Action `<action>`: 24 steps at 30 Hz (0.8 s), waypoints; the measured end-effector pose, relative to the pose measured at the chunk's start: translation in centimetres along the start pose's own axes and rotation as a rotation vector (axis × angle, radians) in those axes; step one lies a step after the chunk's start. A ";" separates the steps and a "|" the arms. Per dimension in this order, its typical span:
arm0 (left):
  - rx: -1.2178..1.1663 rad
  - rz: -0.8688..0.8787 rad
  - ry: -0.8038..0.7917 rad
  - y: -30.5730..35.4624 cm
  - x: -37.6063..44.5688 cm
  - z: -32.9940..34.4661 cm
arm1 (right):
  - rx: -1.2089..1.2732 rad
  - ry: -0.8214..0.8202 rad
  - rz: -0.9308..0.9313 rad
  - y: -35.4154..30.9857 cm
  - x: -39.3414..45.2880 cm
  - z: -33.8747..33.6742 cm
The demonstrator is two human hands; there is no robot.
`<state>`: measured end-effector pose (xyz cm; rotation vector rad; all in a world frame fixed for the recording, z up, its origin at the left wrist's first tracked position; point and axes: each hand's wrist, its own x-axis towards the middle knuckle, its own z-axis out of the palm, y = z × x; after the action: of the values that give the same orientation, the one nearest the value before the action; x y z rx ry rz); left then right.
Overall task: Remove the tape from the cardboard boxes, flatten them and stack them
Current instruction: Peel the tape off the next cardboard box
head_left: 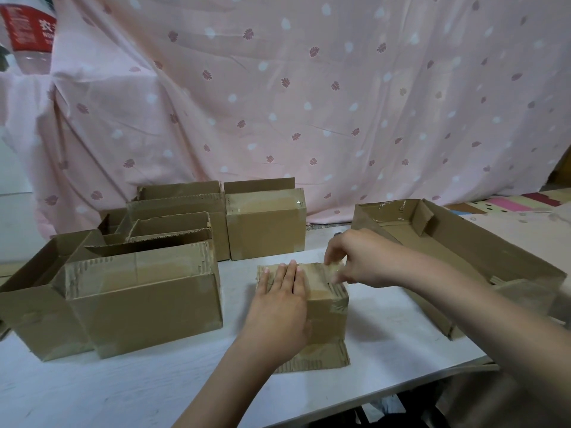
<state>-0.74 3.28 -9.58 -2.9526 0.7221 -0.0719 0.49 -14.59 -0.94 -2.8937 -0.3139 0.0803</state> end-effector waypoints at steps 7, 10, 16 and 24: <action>-0.003 0.002 0.007 0.0 0.1 0.1 | 0.053 0.056 -0.043 -0.2 1.1 2.4; -0.010 0.012 0.024 -0.2 0.1 0.3 | 0.066 0.131 -0.039 0.3 1.7 2.9; -0.017 0.008 0.045 -0.4 0.2 0.4 | 0.176 0.242 -0.143 1.1 1.7 4.7; -0.030 0.014 0.071 -0.6 0.1 0.7 | 0.299 0.103 -0.155 1.2 0.8 4.3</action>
<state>-0.32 3.84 -10.22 -2.9864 0.7592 -0.1672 1.21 -14.65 -5.42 -2.5586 -0.4638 -0.0451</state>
